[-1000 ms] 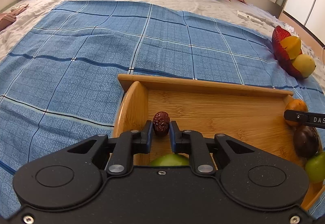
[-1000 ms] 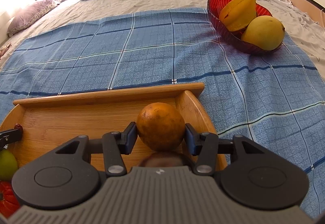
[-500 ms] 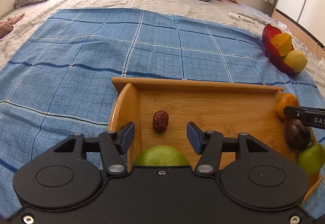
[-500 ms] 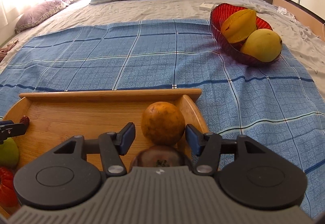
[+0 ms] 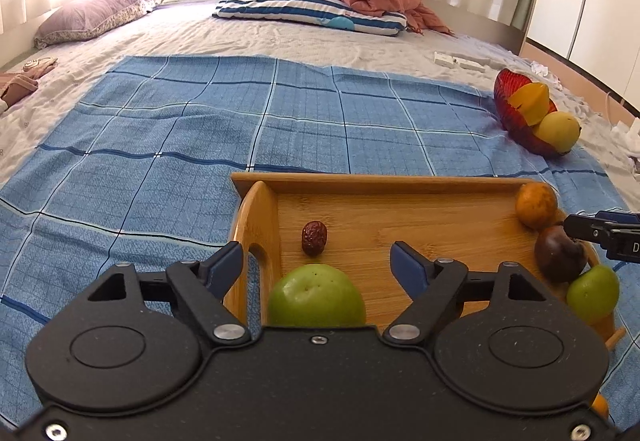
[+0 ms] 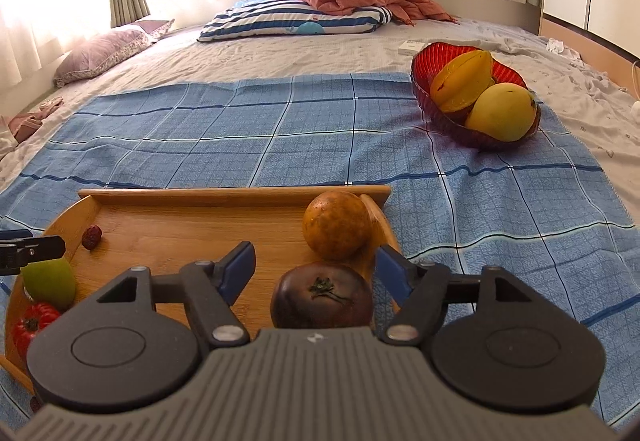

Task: Organize fruits
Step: 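Open both grippers to release the orange and date on the tray, then move the right gripper to the second orange while the left gripper approaches another date, then close the right gripper on the orange while the left gripper grasps the date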

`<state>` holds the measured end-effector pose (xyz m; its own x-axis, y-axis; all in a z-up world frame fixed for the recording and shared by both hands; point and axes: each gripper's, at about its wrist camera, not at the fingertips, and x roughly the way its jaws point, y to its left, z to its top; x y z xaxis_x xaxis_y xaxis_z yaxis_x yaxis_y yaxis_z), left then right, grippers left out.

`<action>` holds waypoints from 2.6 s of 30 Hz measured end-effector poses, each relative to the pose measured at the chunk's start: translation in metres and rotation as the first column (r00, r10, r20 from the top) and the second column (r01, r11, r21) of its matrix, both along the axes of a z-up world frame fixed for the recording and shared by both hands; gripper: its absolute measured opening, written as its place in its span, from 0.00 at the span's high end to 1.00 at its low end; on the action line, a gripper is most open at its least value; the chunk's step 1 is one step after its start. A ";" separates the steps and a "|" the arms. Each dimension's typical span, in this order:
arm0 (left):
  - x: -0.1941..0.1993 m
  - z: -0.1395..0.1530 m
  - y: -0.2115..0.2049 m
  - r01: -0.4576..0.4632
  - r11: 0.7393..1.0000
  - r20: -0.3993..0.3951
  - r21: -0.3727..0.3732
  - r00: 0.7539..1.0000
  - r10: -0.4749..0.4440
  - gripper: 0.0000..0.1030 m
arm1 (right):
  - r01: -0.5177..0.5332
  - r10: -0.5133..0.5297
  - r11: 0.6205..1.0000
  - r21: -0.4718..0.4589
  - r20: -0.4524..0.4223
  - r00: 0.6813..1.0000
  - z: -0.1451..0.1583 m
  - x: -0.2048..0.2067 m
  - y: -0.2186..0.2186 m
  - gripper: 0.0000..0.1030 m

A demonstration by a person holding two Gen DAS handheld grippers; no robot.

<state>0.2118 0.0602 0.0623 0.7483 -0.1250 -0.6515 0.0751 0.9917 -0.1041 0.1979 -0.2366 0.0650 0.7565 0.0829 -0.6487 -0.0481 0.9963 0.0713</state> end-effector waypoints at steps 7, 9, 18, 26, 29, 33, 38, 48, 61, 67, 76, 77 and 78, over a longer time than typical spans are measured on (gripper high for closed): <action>-0.039 0.007 -0.011 0.023 0.999 0.091 0.025 0.996 -0.025 0.12 | -0.050 0.052 0.998 -0.029 0.090 0.995 0.004 -0.037 0.013 0.13; -0.051 0.009 -0.014 0.035 0.999 0.116 0.033 0.993 -0.039 0.10 | -0.055 0.060 0.998 -0.039 0.113 0.992 0.004 -0.048 0.018 0.12; -0.096 0.008 -0.023 0.047 0.999 0.193 0.021 0.980 -0.050 0.05 | -0.061 0.071 0.997 -0.056 0.198 0.978 0.000 -0.087 0.033 0.06; -0.123 -0.003 -0.026 0.048 0.999 0.214 0.010 0.976 -0.049 0.02 | -0.080 0.096 0.994 -0.073 0.243 0.965 -0.008 -0.114 0.045 0.01; -0.134 -0.008 -0.027 0.046 0.999 0.226 0.005 0.973 -0.045 0.02 | -0.078 0.096 0.994 -0.077 0.268 0.959 -0.011 -0.124 0.048 0.00; -0.148 -0.013 -0.029 0.047 0.999 0.247 0.020 0.968 -0.051 0.01 | -0.072 0.090 0.995 -0.069 0.306 0.948 -0.015 -0.140 0.051 0.00; -0.161 -0.021 -0.033 0.040 0.998 0.262 0.040 0.964 -0.049 0.00 | -0.076 0.103 0.993 -0.090 0.351 0.931 -0.023 -0.160 0.055 0.00; -0.178 -0.040 -0.032 0.024 0.999 0.285 0.033 0.958 -0.032 0.00 | -0.037 0.081 0.993 -0.111 0.425 0.902 -0.044 -0.190 0.064 0.00; -0.188 -0.057 -0.033 0.012 0.999 0.281 0.046 0.959 -0.025 0.00 | 0.001 0.050 0.993 -0.115 0.432 0.901 -0.066 -0.209 0.071 0.00; -0.192 -0.064 -0.037 0.024 0.998 0.278 0.064 0.960 -0.040 0.00 | 0.008 0.048 0.992 -0.125 0.436 0.899 -0.072 -0.215 0.076 0.00; -0.193 -0.070 -0.037 0.012 0.998 0.271 0.059 0.962 -0.028 0.03 | 0.015 0.033 0.994 -0.107 0.427 0.903 -0.077 -0.217 0.078 0.00; -0.193 -0.070 -0.038 0.012 0.998 0.268 0.058 0.963 -0.027 0.04 | 0.014 0.031 0.995 -0.103 0.425 0.905 -0.077 -0.217 0.078 0.00; -0.193 -0.071 -0.038 0.012 0.998 0.265 0.057 0.964 -0.027 0.06 | 0.016 0.027 0.995 -0.098 0.423 0.906 -0.077 -0.217 0.078 0.00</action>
